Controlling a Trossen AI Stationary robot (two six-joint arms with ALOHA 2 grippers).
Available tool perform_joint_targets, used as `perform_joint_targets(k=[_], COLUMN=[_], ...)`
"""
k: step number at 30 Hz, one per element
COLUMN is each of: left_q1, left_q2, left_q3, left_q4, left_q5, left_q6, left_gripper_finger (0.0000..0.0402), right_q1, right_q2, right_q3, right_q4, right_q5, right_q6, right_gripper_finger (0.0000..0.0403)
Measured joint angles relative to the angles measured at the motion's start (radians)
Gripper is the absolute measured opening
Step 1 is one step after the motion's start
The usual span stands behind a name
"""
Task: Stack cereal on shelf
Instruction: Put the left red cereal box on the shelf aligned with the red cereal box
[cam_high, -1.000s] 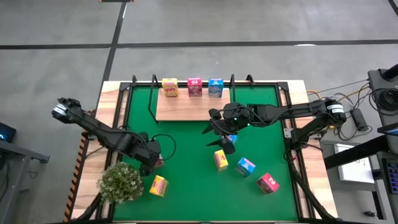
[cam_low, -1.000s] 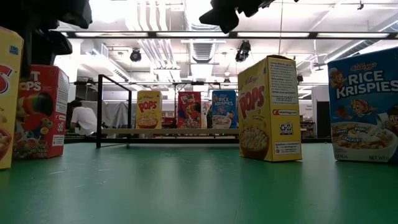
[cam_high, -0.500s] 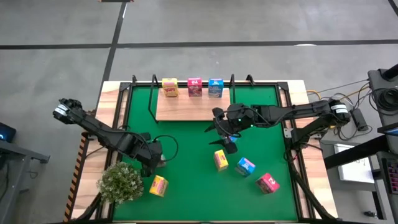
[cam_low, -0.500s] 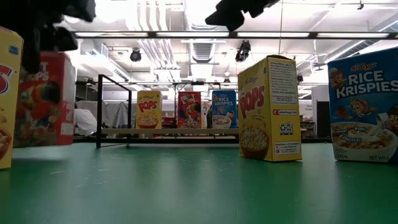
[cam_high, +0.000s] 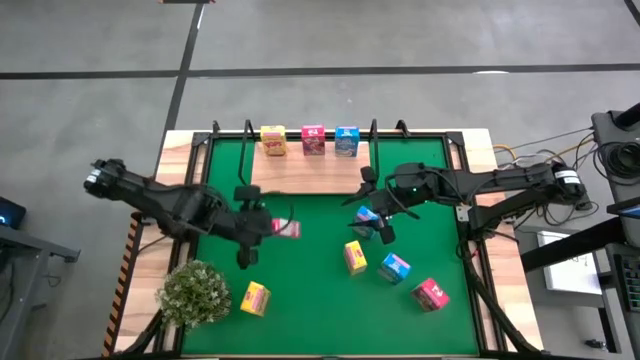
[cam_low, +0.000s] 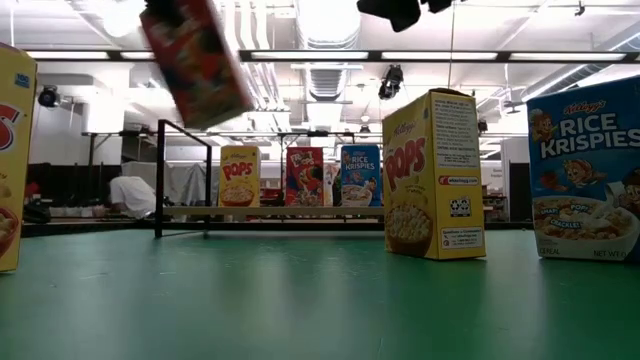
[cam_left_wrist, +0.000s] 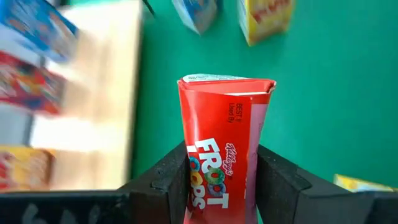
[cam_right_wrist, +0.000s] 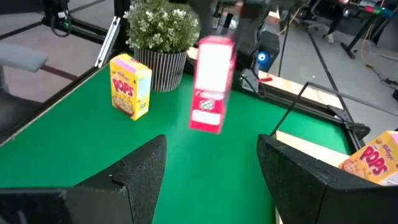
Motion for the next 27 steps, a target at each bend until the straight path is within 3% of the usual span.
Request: perform_joint_targets(k=[9, 17, 21, 27], left_q1=[0.271, 0.561, 0.659, 0.719], left_q2=[0.000, 0.011, 0.054, 0.162], left_q3=[0.009, -0.081, -0.104, -0.084], left_q4=[0.170, 0.331, 0.351, 0.370], left_q5=[0.030, 0.259, 0.292, 0.295], left_q6=[0.251, 0.228, 0.218, 0.233], left_gripper_finger=[0.0130, 0.0130, 0.0130, 0.0145], right_q1=[0.000, 0.000, 0.000, 0.000], right_q2=[0.002, 0.000, 0.000, 0.000], right_q3=[0.009, 0.009, 0.009, 0.009], right_q4=[0.004, 0.003, -0.009, -0.006], right_q5=[0.000, 0.000, 0.000, 0.000], right_q6=[-0.011, -0.029, -0.029, -0.041], right_gripper_finger=[0.0240, 0.0240, 0.0240, 0.0240])
